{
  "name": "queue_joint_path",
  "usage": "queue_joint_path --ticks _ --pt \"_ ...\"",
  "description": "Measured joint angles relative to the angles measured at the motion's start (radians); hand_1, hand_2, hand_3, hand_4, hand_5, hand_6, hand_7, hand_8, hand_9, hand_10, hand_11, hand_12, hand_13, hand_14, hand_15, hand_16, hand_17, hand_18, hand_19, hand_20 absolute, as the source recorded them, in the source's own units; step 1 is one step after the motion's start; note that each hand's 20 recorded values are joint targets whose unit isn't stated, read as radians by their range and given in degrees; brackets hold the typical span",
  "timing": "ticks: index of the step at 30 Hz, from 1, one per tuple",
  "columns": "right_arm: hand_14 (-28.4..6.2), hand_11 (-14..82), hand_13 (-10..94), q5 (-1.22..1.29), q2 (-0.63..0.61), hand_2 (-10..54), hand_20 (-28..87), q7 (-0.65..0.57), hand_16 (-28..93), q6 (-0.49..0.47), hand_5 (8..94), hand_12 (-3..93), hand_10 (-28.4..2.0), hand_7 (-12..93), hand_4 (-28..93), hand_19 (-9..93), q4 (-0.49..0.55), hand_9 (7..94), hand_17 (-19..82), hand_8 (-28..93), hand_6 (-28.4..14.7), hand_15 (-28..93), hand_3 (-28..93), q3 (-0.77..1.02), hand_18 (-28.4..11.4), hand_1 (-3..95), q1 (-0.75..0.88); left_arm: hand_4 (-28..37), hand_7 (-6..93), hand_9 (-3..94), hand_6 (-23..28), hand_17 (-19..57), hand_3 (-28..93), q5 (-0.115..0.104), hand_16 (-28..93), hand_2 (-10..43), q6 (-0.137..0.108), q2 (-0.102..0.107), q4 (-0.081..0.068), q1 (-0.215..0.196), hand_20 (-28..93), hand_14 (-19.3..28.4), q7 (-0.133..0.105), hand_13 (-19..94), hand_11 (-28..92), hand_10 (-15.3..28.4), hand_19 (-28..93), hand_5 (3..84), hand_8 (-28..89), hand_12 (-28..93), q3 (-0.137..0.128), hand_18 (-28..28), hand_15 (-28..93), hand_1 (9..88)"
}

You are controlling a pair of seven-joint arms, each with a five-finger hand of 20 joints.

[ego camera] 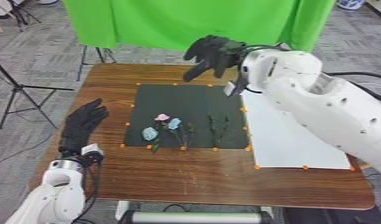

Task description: Arrange flowers

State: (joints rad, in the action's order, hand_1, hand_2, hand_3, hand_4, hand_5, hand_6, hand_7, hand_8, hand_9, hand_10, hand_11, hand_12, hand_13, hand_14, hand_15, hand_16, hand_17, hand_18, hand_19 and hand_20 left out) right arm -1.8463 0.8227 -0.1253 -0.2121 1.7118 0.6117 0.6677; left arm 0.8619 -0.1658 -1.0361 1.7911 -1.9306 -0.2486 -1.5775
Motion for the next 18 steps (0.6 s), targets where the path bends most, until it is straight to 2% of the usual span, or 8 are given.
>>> queue_joint_path --ticks 4,7,10,18 --pt "-7.4 8.4 81 0.024 -0.113 -9.5 55 -0.057 32 0.085 45.5 19.1 -14.1 13 -18 93 0.011 56.8 54 -8 1.6 58 66 0.122 -16.8 15.9 0.094 -28.3 14.7 45.3 1.9 6.6 71 0.000 -1 -3.2 -0.001 -0.001 0.006 -0.013 16 16.7 -0.001 37 17 12.7 10 46.9 -7 11 -0.009 13.4 17 18.2" --pt "-7.5 9.2 81 0.017 -0.197 -9.5 54 -0.083 31 0.088 46.9 19.3 -14.1 14 -18 93 -0.001 58.1 55 -8 1.8 59 67 0.190 -16.8 16.9 0.177 -28.3 14.6 45.3 1.8 6.6 71 0.000 0 -3.2 -0.001 -0.001 0.009 -0.022 16 16.7 -0.001 37 17 12.7 10 46.9 -7 12 -0.012 13.4 17 18.2" --pt "-7.7 12.2 82 0.005 -0.260 -9.5 54 -0.100 31 0.085 51.5 19.6 -14.3 16 -18 93 -0.030 63.0 55 -9 3.3 59 67 0.232 -16.7 20.1 0.258 -28.3 14.7 45.3 1.8 6.6 71 0.000 0 -3.3 -0.001 -0.002 0.010 -0.025 16 16.7 -0.001 37 17 12.7 10 46.9 -7 11 -0.013 13.4 17 18.2" --pt "-7.0 15.2 82 -0.023 -0.295 -9.5 54 -0.143 32 0.080 55.2 20.6 -14.1 18 -18 93 -0.091 65.8 56 -10 4.6 61 69 0.240 -16.7 24.1 0.383 -28.3 14.8 45.3 1.9 6.6 71 0.000 -1 -2.4 -0.001 -0.003 0.010 -0.025 16 16.7 -0.001 37 17 12.7 10 47.0 -7 11 -0.012 13.4 17 19.2"
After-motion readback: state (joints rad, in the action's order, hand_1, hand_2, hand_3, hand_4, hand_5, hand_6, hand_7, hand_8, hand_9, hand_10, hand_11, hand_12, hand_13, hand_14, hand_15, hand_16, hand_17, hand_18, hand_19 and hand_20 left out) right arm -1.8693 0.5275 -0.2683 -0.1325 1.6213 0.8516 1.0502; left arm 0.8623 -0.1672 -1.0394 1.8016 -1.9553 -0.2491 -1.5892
